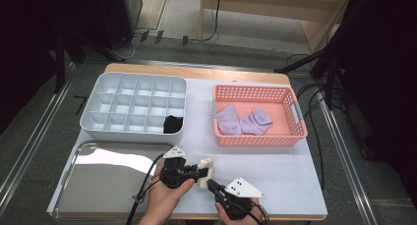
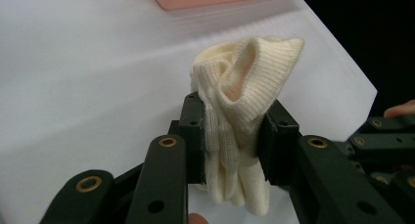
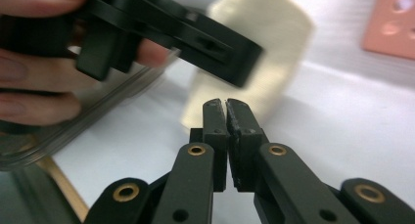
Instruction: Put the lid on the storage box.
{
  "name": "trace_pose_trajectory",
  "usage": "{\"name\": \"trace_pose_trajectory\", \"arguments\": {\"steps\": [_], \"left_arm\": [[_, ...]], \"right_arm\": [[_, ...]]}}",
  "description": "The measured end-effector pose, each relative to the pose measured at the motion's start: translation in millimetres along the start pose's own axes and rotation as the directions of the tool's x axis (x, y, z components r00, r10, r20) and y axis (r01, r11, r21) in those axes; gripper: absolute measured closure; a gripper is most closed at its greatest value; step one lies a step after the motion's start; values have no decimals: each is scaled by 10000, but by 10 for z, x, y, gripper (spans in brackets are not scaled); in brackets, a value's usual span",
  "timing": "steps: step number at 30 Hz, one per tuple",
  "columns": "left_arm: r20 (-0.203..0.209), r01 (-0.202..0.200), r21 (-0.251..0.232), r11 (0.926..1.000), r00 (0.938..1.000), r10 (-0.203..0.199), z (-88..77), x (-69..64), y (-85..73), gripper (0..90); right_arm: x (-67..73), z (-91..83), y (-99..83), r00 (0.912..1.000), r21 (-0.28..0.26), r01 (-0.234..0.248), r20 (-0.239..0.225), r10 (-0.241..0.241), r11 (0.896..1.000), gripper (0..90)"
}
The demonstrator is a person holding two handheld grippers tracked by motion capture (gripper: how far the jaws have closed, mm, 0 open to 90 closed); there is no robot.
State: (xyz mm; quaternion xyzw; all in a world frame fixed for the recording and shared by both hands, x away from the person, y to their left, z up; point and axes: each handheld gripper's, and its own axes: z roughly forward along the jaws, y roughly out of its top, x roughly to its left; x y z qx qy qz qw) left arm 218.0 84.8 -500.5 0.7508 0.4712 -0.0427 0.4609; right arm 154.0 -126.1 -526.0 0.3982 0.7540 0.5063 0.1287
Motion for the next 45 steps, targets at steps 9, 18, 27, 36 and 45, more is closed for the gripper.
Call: {"name": "trace_pose_trajectory", "arguments": {"steps": [9, 18, 27, 36, 45], "left_arm": [[-433, -467, -445, 9979, 9981, 447, -149, -10, 42, 686], [-696, -447, -756, 9961, 9968, 395, -299, 106, 67, 685], [-1194, -497, -1029, 9934, 9921, 373, -437, 193, 85, 685], [-1751, -633, -1089, 9920, 9836, 435, -573, 286, 76, 684], [-1997, -492, -1348, 9896, 9796, 215, -695, 366, 73, 684]], "right_arm": [[-176, -100, 38, 9983, -124, -156, 566, 163, 9998, 815], [-358, -182, 68, 9947, -153, -352, 963, 365, 9993, 685], [-540, -268, 77, 9874, -280, -591, 1452, 626, 9979, 587], [-707, -377, 77, 9799, -452, -594, 1878, 668, 9972, 559], [-871, -507, 78, 9697, -676, -819, 2249, 951, 9944, 541]]}}
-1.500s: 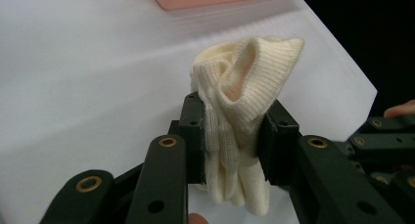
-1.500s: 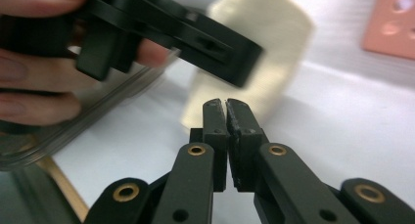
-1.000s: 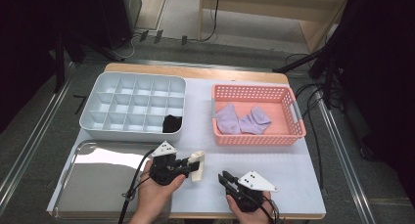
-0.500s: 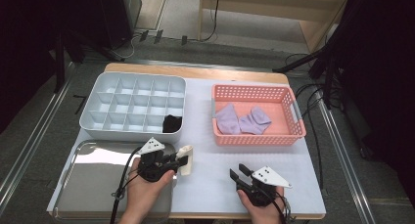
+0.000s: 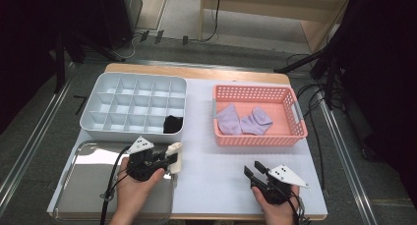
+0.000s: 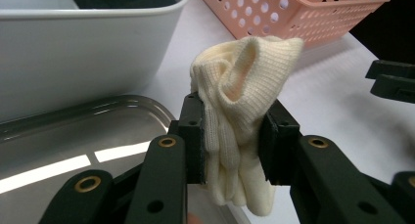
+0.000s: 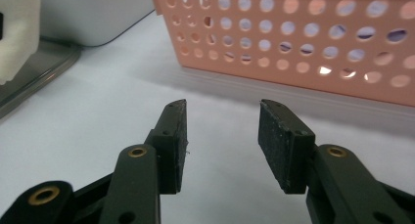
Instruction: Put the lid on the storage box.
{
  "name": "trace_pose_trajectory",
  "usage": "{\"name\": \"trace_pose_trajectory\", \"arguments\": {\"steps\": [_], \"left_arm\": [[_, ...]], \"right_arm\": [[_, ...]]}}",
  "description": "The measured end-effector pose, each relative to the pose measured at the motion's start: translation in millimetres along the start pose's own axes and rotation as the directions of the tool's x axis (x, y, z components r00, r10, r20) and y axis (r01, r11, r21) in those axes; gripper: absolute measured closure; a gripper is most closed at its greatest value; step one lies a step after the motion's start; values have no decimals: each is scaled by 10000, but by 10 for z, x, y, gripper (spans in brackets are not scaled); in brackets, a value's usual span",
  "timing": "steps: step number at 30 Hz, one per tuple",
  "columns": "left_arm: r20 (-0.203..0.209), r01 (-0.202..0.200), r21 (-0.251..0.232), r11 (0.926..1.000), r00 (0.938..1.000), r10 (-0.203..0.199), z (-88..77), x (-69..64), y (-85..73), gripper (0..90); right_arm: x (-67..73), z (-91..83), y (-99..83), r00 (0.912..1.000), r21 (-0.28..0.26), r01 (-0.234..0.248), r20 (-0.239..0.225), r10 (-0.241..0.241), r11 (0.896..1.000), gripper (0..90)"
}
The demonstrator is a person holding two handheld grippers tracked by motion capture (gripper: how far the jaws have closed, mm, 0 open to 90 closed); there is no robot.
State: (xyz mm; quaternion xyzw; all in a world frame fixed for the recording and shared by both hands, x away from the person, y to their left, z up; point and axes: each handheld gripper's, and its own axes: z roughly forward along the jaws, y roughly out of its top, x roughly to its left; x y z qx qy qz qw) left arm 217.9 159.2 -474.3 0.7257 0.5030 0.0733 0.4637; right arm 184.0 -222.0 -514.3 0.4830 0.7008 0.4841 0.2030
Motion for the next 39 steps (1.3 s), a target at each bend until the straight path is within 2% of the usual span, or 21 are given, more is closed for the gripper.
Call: {"name": "trace_pose_trajectory", "arguments": {"steps": [13, 20, 28, 30, 39], "left_arm": [[-210, 150, -186, 9997, 9997, -154, -83, 79, -16, 683], [-430, 300, -310, 9991, 9986, -313, -176, 172, -31, 683], [-594, 464, -510, 9976, 9970, -494, -282, 267, -42, 683], [-763, 462, -539, 9975, 9958, -503, -298, 285, -44, 683], [-1001, 605, -774, 9952, 9926, -682, -396, 410, -33, 683]], "right_arm": [[-208, -62, 8, 9994, -189, -200, 280, 205, 9996, 491], [-303, -66, 19, 9985, -266, -193, 498, 206, 9995, 444], [-408, -87, 38, 9984, -434, -239, 493, 261, 9988, 381], [-431, -96, 41, 9980, -457, -304, 534, 328, 9985, 376], [-499, -95, 17, 9958, -264, -487, 762, 506, 9985, 287]]}}
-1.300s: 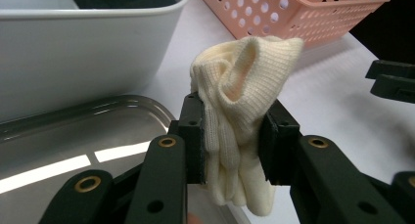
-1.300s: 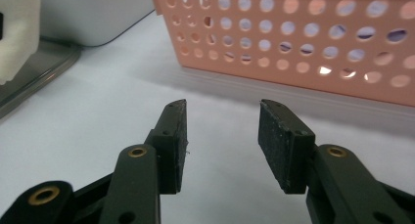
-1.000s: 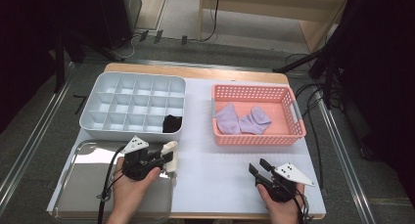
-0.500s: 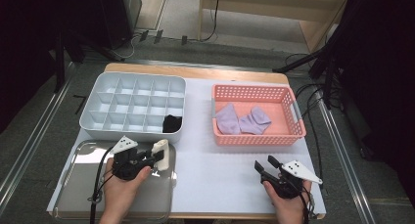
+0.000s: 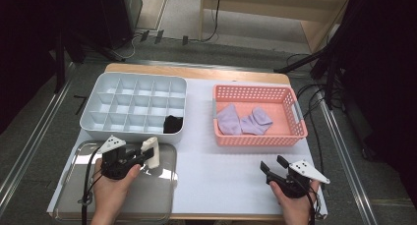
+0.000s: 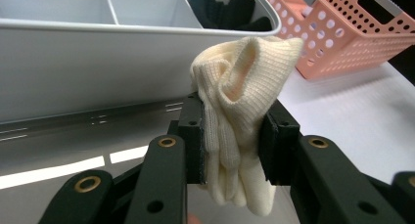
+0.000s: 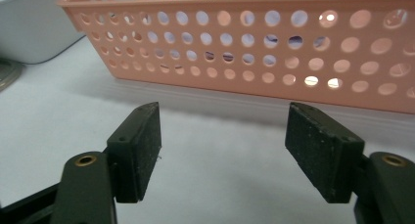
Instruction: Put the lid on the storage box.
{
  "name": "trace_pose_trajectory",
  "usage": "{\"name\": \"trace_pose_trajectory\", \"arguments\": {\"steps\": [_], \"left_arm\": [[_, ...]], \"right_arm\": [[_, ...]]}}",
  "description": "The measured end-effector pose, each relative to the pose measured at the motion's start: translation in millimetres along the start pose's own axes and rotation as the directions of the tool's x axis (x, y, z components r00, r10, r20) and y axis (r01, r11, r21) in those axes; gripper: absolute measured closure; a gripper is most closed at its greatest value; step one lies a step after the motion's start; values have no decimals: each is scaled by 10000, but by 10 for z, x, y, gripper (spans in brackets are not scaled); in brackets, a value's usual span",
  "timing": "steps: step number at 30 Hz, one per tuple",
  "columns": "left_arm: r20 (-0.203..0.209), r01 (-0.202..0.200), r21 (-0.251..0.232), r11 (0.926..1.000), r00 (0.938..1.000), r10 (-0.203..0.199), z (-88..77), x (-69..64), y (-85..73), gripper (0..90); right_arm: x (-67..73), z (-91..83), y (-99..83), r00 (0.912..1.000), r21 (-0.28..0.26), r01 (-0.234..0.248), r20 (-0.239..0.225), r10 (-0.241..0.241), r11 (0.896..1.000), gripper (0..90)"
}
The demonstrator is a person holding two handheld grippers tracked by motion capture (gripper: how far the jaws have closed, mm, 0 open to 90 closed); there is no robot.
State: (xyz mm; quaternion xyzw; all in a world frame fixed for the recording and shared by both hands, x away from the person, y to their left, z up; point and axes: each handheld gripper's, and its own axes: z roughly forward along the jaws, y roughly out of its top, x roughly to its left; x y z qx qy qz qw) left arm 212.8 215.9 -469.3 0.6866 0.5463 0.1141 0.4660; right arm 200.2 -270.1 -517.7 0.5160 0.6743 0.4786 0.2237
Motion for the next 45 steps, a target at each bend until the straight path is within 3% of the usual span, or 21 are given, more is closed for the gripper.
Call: {"name": "trace_pose_trajectory", "arguments": {"steps": [10, 19, 30, 38, 45], "left_arm": [[-232, -4, -170, 9999, 9997, 0, -42, 60, 22, 683], [-409, -174, -364, 9992, 9990, 160, -67, 45, 68, 683], [-223, -119, -668, 9977, 9997, 105, -75, 24, 193, 683], [3, -105, -881, 9961, 9999, 106, -70, 0, 385, 683], [-93, -51, -869, 9962, 9999, 43, 24, 56, 536, 683]], "right_arm": [[-51, 24, -37, 9993, 10, -313, 205, 312, 9995, 145], [-27, 21, -58, 9993, 72, -151, 350, 148, 9999, 135], [6, 30, -75, 9992, 82, 27, 398, -30, 10000, 137], [11, 41, -77, 9990, 142, 157, 426, -162, 9998, 138], [18, 46, -76, 9992, 268, 92, 379, -102, 9996, 138]]}}
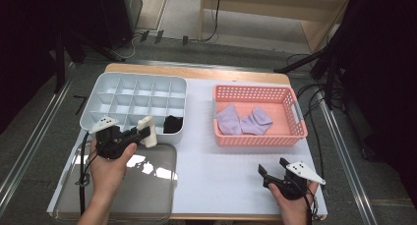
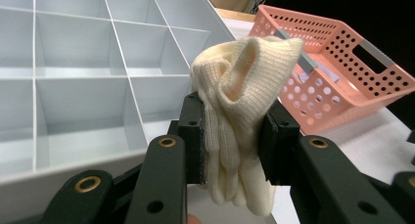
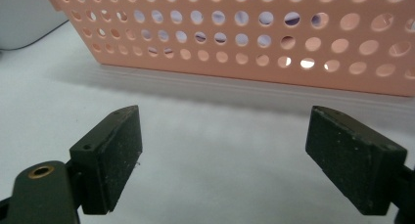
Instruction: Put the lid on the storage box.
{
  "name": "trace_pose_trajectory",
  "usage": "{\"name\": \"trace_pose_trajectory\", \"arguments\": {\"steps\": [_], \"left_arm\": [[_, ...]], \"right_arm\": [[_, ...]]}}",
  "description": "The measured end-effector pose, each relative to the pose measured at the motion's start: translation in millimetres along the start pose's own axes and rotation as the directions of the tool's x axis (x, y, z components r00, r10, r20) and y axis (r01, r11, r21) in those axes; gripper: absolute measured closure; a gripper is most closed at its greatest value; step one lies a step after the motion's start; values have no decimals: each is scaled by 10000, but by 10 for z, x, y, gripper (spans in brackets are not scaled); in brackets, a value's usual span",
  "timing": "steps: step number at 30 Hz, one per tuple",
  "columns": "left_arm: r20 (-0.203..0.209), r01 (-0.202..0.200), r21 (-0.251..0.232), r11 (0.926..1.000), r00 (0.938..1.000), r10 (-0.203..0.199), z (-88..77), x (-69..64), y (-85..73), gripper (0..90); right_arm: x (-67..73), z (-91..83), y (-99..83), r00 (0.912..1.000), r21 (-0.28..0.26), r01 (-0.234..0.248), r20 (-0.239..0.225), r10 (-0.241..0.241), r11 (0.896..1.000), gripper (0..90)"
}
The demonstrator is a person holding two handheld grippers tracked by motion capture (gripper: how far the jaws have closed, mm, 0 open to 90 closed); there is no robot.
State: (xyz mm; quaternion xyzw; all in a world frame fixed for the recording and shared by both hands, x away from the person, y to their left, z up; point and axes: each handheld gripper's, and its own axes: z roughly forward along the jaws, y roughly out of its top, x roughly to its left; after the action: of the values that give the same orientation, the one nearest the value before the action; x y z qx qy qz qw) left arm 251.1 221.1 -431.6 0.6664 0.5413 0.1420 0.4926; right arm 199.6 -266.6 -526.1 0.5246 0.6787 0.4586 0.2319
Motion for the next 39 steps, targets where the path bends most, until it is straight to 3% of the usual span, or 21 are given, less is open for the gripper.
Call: {"name": "trace_pose_trajectory", "arguments": {"steps": [6, 10, 21, 27, 33, 37, 39], "left_arm": [[-104, -30, -146, 9999, 9999, 28, 100, 55, 134, 682], [-159, 242, -252, 9994, 9996, -246, 172, 134, 174, 681], [-471, 529, 76, 9986, 9975, -525, 409, 237, 118, 675], [-706, 474, 331, 9983, 9965, -450, 498, 223, 92, 673], [-1163, -202, 838, 9963, 9928, 299, 537, 154, 80, 668], [-1422, -402, 1124, 9929, 9882, 561, 536, 130, 66, 657], [-1398, -250, 1184, 9926, 9893, 416, 548, 133, 56, 655]], "right_arm": [[4, 1, 0, 10000, 79, -45, -27, 45, 10000, 137], [-1, 9, -1, 10000, 13, 19, -59, -19, 10000, 138], [6, 15, -1, 10000, 84, 10, -46, -10, 10000, 140], [5, 15, -2, 10000, 83, 29, -50, -28, 10000, 142], [6, 16, -2, 10000, 93, 23, -41, -23, 10000, 144], [4, 17, -2, 10000, 107, 1, -32, 0, 9999, 146], [5, 18, -2, 10000, 124, -4, -29, 4, 9999, 147]]}}
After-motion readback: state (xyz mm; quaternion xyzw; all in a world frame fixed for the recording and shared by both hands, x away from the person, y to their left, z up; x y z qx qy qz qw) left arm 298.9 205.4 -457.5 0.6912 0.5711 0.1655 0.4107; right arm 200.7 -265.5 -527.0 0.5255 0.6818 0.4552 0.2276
